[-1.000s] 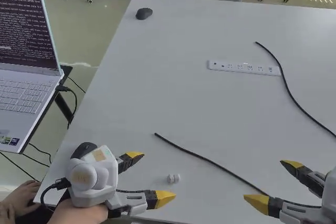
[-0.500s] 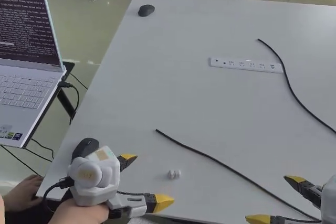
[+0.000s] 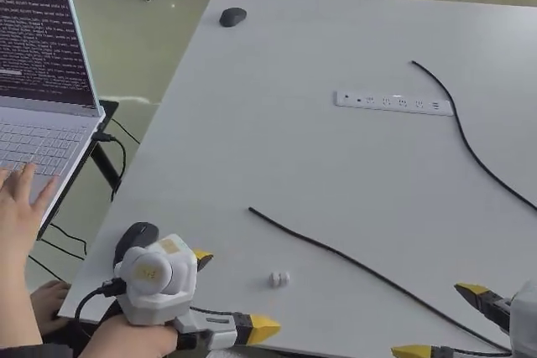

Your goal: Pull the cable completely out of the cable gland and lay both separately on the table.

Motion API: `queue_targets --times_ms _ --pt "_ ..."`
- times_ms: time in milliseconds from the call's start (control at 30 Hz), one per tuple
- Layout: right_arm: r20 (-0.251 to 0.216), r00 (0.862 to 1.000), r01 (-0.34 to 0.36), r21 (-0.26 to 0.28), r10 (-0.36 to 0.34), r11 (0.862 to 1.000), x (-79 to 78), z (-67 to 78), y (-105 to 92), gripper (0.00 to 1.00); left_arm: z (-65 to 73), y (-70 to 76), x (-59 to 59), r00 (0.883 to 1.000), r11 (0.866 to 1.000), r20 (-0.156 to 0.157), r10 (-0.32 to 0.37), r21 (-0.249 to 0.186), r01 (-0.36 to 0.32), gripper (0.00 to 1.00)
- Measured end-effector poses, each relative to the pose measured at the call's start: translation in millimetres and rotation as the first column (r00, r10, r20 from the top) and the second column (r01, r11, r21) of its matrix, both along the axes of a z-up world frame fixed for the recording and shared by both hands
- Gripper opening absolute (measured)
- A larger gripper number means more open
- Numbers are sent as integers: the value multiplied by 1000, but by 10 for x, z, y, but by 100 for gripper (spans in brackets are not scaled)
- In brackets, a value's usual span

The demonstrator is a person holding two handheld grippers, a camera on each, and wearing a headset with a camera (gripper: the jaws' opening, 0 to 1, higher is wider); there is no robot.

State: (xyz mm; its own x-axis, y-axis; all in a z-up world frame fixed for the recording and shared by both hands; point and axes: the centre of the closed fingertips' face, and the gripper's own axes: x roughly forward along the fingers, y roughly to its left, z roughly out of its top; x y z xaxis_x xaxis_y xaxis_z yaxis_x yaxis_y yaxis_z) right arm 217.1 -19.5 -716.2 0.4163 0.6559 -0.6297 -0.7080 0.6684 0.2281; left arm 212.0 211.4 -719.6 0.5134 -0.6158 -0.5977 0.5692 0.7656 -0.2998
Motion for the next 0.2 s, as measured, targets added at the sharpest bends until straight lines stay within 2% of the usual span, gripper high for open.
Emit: queue_targets --times_ms 67,200 --pt "-4 1000 -1 -4 1 1000 1 -7 -18 99 0 -7 0 1000 1000 6 -7 5 7 99" --pt "-14 1000 4 0 -4 1000 -20 -20 -38 99 -2 -42 -13 1000 1000 -8 -14 -12 14 99"
